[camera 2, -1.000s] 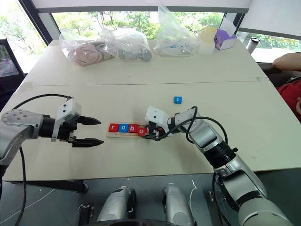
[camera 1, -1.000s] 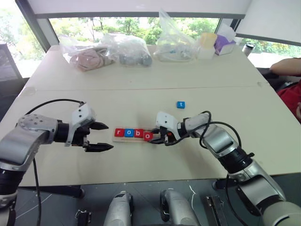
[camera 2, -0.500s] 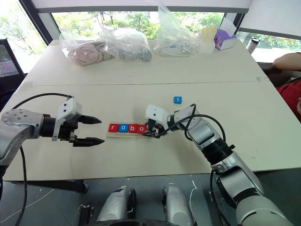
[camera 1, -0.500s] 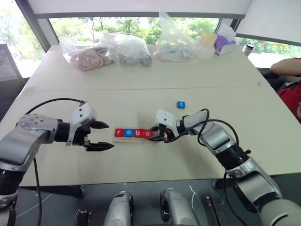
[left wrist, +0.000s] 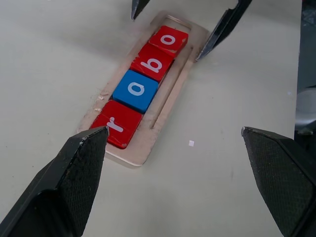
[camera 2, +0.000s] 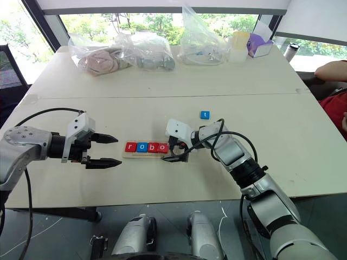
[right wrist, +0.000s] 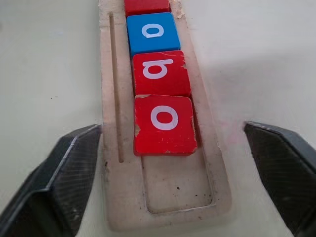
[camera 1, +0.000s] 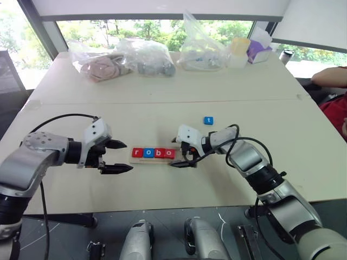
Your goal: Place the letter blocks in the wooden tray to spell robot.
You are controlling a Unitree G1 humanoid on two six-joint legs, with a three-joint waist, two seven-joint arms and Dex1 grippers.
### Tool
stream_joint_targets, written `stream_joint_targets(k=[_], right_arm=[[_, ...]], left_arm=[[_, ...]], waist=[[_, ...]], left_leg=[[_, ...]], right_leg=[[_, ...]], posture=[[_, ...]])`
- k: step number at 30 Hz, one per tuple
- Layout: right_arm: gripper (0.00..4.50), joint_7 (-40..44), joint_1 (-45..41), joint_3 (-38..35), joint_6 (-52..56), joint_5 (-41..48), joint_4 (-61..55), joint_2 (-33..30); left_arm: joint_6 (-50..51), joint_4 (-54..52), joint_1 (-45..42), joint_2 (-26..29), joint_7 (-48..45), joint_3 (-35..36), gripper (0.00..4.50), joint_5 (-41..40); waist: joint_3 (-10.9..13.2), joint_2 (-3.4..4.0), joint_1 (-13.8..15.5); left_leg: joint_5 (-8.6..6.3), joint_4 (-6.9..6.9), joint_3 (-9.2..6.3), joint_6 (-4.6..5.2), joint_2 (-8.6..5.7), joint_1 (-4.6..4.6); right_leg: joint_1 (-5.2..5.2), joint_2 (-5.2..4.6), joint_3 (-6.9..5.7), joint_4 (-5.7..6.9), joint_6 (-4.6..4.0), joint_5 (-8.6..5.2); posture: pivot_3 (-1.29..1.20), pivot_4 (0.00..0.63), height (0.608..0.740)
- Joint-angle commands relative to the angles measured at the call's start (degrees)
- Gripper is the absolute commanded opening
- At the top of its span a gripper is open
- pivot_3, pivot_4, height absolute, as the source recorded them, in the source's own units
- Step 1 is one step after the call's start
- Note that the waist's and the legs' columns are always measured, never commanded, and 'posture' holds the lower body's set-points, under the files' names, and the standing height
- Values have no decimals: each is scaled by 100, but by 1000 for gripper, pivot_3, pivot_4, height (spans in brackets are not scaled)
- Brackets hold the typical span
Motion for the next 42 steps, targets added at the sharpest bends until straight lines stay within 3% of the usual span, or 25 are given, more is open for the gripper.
stream_joint_targets(k=[1, 17, 24, 29, 33, 35, 42], right_arm=[[4470, -77, -135, -266, 16, 40, -164, 45], [4470, -290, -240, -294, -350, -291, 242, 158], [4470, 227, -36, -1422, 827, 1177, -1137, -59], [4470, -878, -176, -2832, 2063, 1929, -1272, 125], [4470, -2532, -298, -3433, 2494, 1587, -596, 538], [4470, -3387, -312, -3405, 2391, 1140, -3, 748], [4470, -4513, -690, -3524, 1069, 776, 1823, 1503]], left_arm=[[-19, -136, -104, -5, 15, 81, 4500, -67], [-28, -99, -158, -62, 26, 7, 4500, -42], [133, -142, -220, -78, 49, 261, 4500, -295], [527, 36, -879, -335, 277, 788, 4500, -948], [476, 425, -1442, -648, 658, 899, 4500, -951], [345, 610, -1584, -694, 687, 777, 4500, -779], [165, 752, -1584, -602, 477, 471, 4500, -540]], waist=[[0, 0, 0], [0, 0, -5], [0, 1, 10], [-1, -1, 30], [-2, -1, -3], [-3, -3, -39], [-1, 0, -75]], left_leg=[[0, 0, 0, 0, 0, 0], [0, 0, 0, 0, 0, 0], [0, -1, 0, 0, 2, -1], [1, 8, -6, -3, 1, 0], [2, 6, -5, -3, -3, 5], [2, 3, -1, -3, -2, 9], [2, -18, 2, -3, -1, 3]], right_leg=[[0, 0, 0, 0, 0, 0], [0, 1, 0, 0, 0, 0], [0, 0, 0, 0, 2, 1], [8, -3, -3, 1, -1, 3], [12, -3, -2, 1, 6, 8], [9, 2, 0, 3, 14, 16], [-7, 7, 3, 4, 19, 18]], posture=[[0, 150, 740], [0, 150, 740], [0, 150, 740], [0, 150, 740], [0, 150, 740], [0, 150, 740], [0, 150, 740]])
